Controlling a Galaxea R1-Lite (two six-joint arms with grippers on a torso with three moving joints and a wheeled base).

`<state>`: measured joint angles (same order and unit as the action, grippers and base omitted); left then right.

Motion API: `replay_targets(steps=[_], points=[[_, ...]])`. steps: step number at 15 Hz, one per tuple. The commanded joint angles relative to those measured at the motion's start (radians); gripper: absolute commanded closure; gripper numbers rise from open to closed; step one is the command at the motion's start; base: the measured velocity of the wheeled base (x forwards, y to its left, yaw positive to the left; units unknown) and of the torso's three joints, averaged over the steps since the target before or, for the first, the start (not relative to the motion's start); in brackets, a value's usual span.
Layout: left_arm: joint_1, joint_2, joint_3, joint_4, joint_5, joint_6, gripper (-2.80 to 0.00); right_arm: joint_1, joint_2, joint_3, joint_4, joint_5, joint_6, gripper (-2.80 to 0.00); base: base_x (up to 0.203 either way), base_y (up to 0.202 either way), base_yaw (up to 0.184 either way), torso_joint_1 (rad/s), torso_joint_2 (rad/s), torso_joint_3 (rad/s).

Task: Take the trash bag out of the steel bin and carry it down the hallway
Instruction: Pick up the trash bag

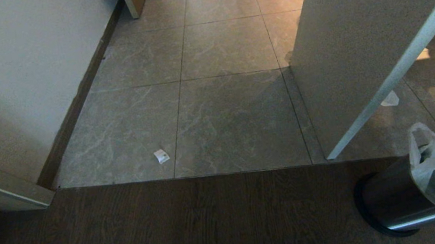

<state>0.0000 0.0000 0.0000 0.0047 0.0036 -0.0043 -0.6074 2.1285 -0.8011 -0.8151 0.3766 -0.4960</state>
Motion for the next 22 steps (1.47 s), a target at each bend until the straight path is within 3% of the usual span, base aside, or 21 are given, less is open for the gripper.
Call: replay_targets(steps=[1, 8, 15, 18, 22], points=[[0.000, 0.000, 0.000, 0.000, -0.001, 0.000, 0.00, 0.005, 0.018, -0.008, -0.010, 0.002, -0.004, -2.80, 0.000, 0.000, 0.000, 0.000, 0.00, 0.000], [0.000, 0.000, 0.000, 0.000, 0.000, 0.000, 0.00, 0.020, 0.050, -0.024, -0.018, 0.002, 0.033, -2.80, 0.000, 0.000, 0.000, 0.000, 0.00, 0.000], [0.000, 0.000, 0.000, 0.000, 0.000, 0.000, 0.00, 0.025, -0.003, -0.016, 0.108, -0.006, 0.280, -2.80, 0.000, 0.000, 0.000, 0.000, 0.00, 0.000], [0.000, 0.000, 0.000, 0.000, 0.000, 0.000, 0.00, 0.060, -0.054, -0.011, 0.189, -0.007, 0.475, -2.80, 0.000, 0.000, 0.000, 0.000, 0.00, 0.000], [0.000, 0.000, 0.000, 0.000, 0.001, 0.000, 0.00, 0.108, -0.117, 0.006, 0.342, -0.005, 0.570, -2.80, 0.000, 0.000, 0.000, 0.000, 0.00, 0.000]])
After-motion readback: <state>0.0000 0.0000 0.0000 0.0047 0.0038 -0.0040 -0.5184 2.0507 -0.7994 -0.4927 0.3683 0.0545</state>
